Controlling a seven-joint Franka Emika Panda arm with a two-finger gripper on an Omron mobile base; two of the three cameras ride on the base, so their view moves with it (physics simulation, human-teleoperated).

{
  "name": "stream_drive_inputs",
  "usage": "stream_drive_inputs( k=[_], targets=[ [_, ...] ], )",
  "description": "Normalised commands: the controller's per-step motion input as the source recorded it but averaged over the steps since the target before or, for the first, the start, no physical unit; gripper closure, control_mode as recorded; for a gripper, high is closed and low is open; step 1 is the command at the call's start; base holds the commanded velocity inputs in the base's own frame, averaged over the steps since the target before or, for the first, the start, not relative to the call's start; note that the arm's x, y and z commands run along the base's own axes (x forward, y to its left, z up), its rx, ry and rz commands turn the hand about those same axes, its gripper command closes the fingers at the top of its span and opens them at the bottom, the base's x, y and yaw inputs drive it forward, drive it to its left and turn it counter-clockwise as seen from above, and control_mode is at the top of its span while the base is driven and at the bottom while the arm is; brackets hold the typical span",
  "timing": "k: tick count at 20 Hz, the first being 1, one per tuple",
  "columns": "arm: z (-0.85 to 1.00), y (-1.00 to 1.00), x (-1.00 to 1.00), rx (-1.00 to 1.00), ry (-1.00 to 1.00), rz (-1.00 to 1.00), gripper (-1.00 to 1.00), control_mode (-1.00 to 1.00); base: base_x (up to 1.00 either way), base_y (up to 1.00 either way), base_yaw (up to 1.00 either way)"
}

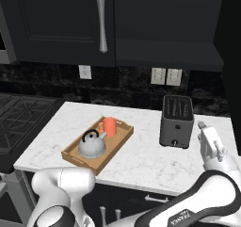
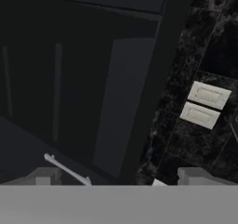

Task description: Pick the kettle from the counter and place it on the tray. Then pick the mug from the cabinet and place it on the tray. Then close the cabinet doors.

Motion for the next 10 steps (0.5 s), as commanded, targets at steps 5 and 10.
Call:
stream_drive_inputs(
  k=[5, 10],
  targets=[
    [0.02, -0.16, -0.03, 0.13, -0.01, 0.00, -1.00, -1.00, 0.00, 0.00, 0.00],
    [0.00, -0.03, 0.00, 0.16, 0.07, 0.00, -1.00, -1.00, 0.00, 0.00, 0.00]
  ],
)
